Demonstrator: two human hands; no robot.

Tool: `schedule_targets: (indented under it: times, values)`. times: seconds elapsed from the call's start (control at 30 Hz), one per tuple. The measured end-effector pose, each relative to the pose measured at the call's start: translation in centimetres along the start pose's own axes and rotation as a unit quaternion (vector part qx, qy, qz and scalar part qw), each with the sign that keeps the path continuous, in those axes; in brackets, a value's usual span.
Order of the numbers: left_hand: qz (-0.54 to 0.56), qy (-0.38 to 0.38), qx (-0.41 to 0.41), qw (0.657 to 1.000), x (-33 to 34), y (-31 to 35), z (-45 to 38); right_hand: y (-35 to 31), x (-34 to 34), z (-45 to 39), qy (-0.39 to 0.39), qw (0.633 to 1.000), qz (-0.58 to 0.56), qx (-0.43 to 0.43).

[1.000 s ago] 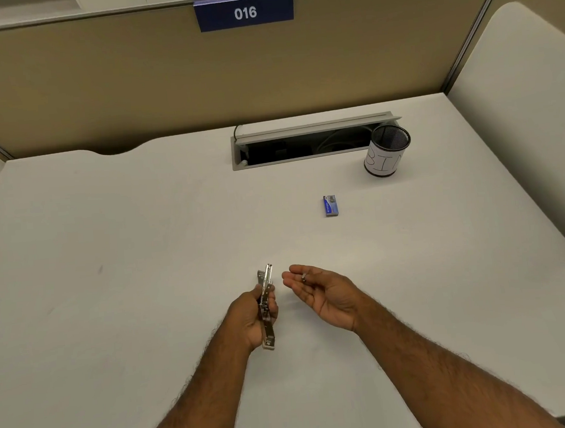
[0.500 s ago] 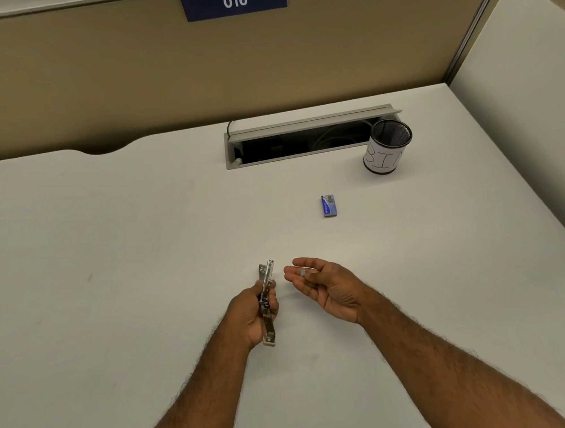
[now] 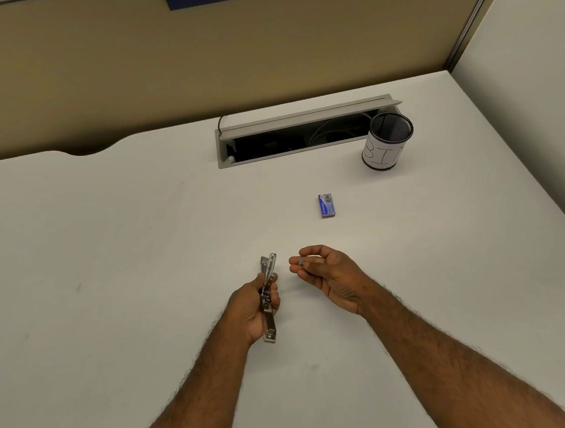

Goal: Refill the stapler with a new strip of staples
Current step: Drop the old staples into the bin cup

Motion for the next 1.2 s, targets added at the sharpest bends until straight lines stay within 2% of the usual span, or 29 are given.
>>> schedule_targets:
  times: [0.4, 0.9, 1.2]
  values:
    - [-0.028, 0.000, 0.010, 1.000, 1.4, 0.8, -1.1, -1.3, 0.2, -1.3, -0.001, 0.987, 0.127, -0.096]
    - [-0.025, 0.004, 0.015, 1.000, 1.7, 0.8, -1.0, -1.2, -0.1, -1.0, 0.027, 0.986, 0.141, -0.091]
    - [-0.055, 0.017, 0.046, 0.997, 1.5, 1.1, -1.8, -2.9, -1.4, -1.6, 0.095, 0.985, 0.106, -0.097]
Point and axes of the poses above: each hand's wrist, its own z-axis away from the middle knuckle, its own x-axis out of the palm, y = z × x, the point moved 4 cm from there along -z, towards the middle knuckle, and after that the axes turned 4 degrees about -z, right-handed, at the moved point
